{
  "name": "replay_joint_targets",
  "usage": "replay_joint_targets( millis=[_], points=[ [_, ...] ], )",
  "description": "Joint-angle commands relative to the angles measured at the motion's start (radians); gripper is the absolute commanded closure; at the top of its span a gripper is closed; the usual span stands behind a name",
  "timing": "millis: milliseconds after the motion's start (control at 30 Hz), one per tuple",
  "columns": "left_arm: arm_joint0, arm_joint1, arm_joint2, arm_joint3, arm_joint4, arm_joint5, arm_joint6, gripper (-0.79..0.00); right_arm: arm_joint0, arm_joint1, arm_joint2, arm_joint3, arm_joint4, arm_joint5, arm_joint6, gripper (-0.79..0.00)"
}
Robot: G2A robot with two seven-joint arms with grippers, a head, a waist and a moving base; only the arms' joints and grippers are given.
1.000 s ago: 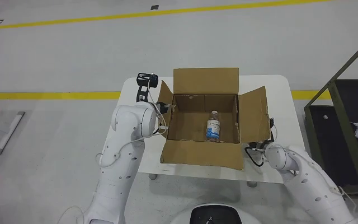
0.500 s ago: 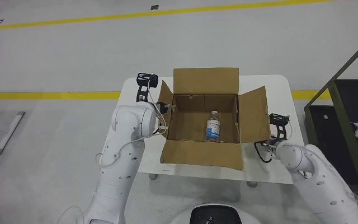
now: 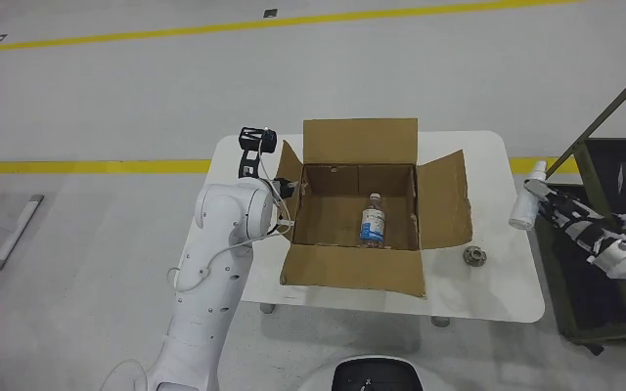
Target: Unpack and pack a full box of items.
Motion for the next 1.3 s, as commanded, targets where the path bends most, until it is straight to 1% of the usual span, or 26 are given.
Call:
replay_joint_targets(
  millis=[0, 67, 133, 200, 333, 367, 433, 533, 633, 667, 767, 867, 900, 1000, 1067, 1200, 1267],
  points=[
    [0.0, 0.0, 0.0, 0.0, 0.0, 0.0, 0.0, -0.785, 0.025, 0.007, -0.033, -0.036, 0.003, 0.022, 0.087, 0.0],
    [0.0, 0.0, 0.0, 0.0, 0.0, 0.0, 0.0, -0.785, 0.064, 0.013, -0.085, -0.079, -0.034, 0.046, 0.137, 0.0],
    [0.0, 0.0, 0.0, 0.0, 0.0, 0.0, 0.0, -0.785, 0.099, 0.016, -0.155, -0.104, -0.08, 0.06, 0.147, 0.0],
    [0.0, 0.0, 0.0, 0.0, 0.0, 0.0, 0.0, -0.785, 0.145, 0.016, -0.236, -0.103, -0.117, 0.079, 0.146, 0.0],
    [0.0, 0.0, 0.0, 0.0, 0.0, 0.0, 0.0, -0.785, 0.249, 0.011, -0.419, -0.055, -0.265, 0.131, 0.098, 0.0],
    [0.0, 0.0, 0.0, 0.0, 0.0, 0.0, 0.0, -0.785, 0.274, 0.009, -0.469, -0.033, -0.317, 0.146, 0.086, 0.0],
    [0.02, 0.002, -0.013, -0.002, 0.002, -0.002, 0.041, -0.785, 0.33, 0.001, -0.564, 0.028, -0.367, 0.168, 0.064, 0.0],
    [0.034, 0.005, -0.035, -0.011, 0.012, 0.002, 0.049, -0.785, 0.414, -0.014, -0.698, 0.126, -0.464, 0.21, 0.018, 0.0],
    [0.042, 0.007, -0.052, -0.023, 0.025, 0.005, 0.048, -0.785, 0.514, -0.036, -0.828, 0.258, -0.52, 0.255, 0.011, 0.0],
    [0.045, 0.008, -0.058, -0.028, 0.03, 0.007, 0.047, -0.785, 0.541, -0.046, -0.863, 0.296, -0.506, 0.272, 0.002, 0.0],
    [0.052, 0.009, -0.072, -0.039, 0.04, 0.01, 0.044, -0.785, 0.629, -0.074, -0.963, 0.416, -0.533, 0.327, -0.024, 0.0],
    [0.059, 0.01, -0.082, -0.045, 0.047, 0.008, 0.041, -0.785, 0.695, -0.103, -1.05, 0.499, -0.575, 0.41, -0.06, 0.0],
    [0.06, 0.01, -0.084, -0.047, 0.048, 0.007, 0.04, -0.785, 0.715, -0.112, -1.079, 0.526, -0.604, 0.455, -0.064, 0.0],
    [0.063, 0.01, -0.091, -0.051, 0.05, 0.005, 0.039, -0.785, 0.762, -0.139, -1.156, 0.574, -0.662, 0.539, -0.067, 0.0],
    [0.063, 0.01, -0.095, -0.053, 0.055, 0.002, 0.038, -0.785, 0.777, -0.15, -1.183, 0.583, -0.695, 0.583, -0.073, 0.0],
    [0.067, 0.01, -0.106, -0.054, 0.062, 0.003, 0.034, -0.785, 0.782, -0.152, -1.183, 0.596, -0.74, 0.618, -0.053, 0.0],
    [0.069, 0.01, -0.106, -0.053, 0.063, 0.002, 0.034, -0.785, 0.783, -0.15, -1.18, 0.606, -0.759, 0.608, -0.027, 0.0]
  ],
)
